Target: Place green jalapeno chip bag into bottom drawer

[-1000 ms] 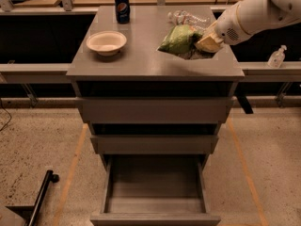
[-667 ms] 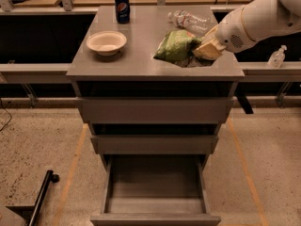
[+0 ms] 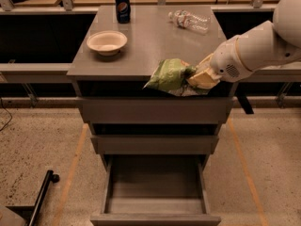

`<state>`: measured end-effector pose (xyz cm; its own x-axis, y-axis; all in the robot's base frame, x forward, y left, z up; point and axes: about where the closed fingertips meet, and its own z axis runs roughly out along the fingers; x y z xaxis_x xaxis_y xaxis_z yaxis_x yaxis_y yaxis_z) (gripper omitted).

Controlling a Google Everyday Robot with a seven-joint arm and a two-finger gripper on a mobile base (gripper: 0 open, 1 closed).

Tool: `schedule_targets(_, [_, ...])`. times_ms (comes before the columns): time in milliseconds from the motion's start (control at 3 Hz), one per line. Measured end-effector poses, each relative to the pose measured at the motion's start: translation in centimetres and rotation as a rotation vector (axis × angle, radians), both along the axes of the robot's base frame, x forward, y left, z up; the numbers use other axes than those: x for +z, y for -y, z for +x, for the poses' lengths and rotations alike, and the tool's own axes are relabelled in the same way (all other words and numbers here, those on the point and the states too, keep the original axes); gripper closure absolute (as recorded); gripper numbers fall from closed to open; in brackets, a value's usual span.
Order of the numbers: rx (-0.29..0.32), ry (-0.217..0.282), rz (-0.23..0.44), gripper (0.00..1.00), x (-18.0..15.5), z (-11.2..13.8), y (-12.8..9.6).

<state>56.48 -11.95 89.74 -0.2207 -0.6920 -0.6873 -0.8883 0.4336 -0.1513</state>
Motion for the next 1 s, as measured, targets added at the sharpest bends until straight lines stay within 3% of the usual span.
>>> schedule_targets(333, [0.044,0.021,-0.034,1.00,0.7,0.2,-0.8])
schedule_targets(667, [0.106,0.001,-0.026,1.00,-1.6,-0.8,-2.1])
schedule_targets(1000, [0.142,-0.042,-0.005,1.00,-6.6,-2.4,-3.4])
